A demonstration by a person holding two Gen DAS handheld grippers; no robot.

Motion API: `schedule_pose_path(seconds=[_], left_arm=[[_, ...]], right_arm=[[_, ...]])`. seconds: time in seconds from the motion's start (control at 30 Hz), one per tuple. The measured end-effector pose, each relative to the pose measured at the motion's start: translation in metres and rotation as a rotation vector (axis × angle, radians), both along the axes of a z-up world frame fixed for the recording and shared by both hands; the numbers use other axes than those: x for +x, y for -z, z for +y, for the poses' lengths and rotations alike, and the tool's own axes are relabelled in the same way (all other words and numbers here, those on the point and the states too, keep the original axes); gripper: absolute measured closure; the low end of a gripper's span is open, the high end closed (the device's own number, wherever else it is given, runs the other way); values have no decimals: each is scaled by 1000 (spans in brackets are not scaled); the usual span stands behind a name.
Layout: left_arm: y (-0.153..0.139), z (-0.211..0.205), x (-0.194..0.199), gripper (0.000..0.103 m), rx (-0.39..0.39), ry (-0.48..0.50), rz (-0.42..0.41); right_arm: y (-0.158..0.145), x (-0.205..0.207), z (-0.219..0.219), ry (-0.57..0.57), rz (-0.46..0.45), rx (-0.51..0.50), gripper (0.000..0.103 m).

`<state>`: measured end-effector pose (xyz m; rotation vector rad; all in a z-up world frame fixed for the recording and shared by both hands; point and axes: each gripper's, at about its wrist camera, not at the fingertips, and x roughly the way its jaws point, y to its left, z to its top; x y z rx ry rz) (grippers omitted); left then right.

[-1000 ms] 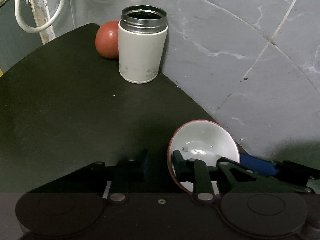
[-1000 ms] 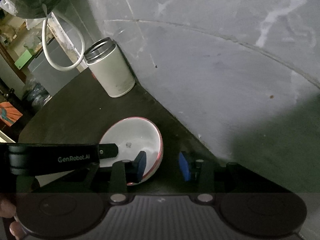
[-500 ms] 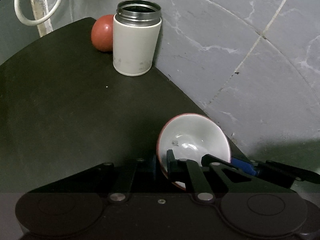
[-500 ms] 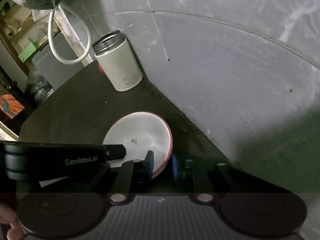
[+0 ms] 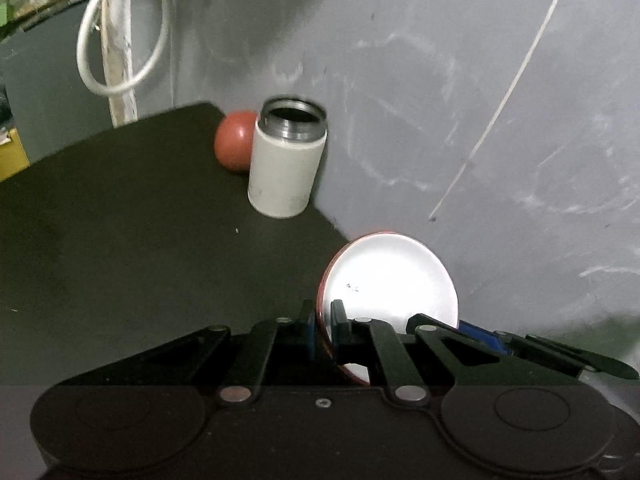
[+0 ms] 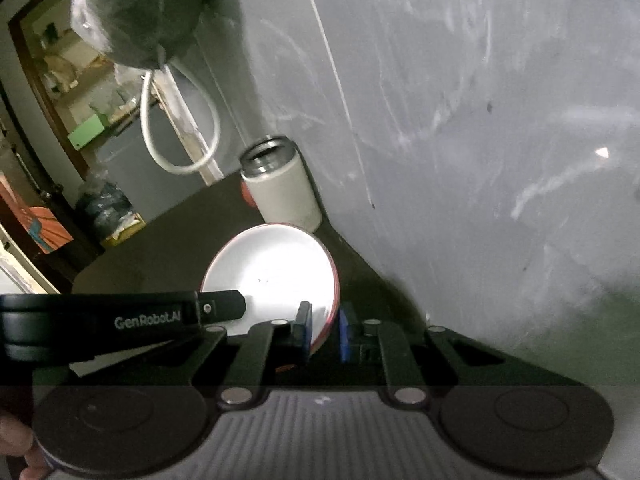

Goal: Organize plates and bowls
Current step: 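Lift the second white bowl and carry it over the first white bowl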

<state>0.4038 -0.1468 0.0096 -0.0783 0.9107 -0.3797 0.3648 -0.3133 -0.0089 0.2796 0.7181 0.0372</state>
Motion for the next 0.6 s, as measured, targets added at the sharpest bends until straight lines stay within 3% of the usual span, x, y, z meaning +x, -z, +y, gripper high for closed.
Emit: schedule_pose_path(seconds=[0.23, 0.6], left_arm=[[-21, 3, -26, 96, -17, -15, -53], [-29, 0, -60, 96, -25, 8, -58]], right_arm=[[-19, -25, 0, -16, -51, -5, 88], [-23, -52, -8, -24, -52, -3, 88]])
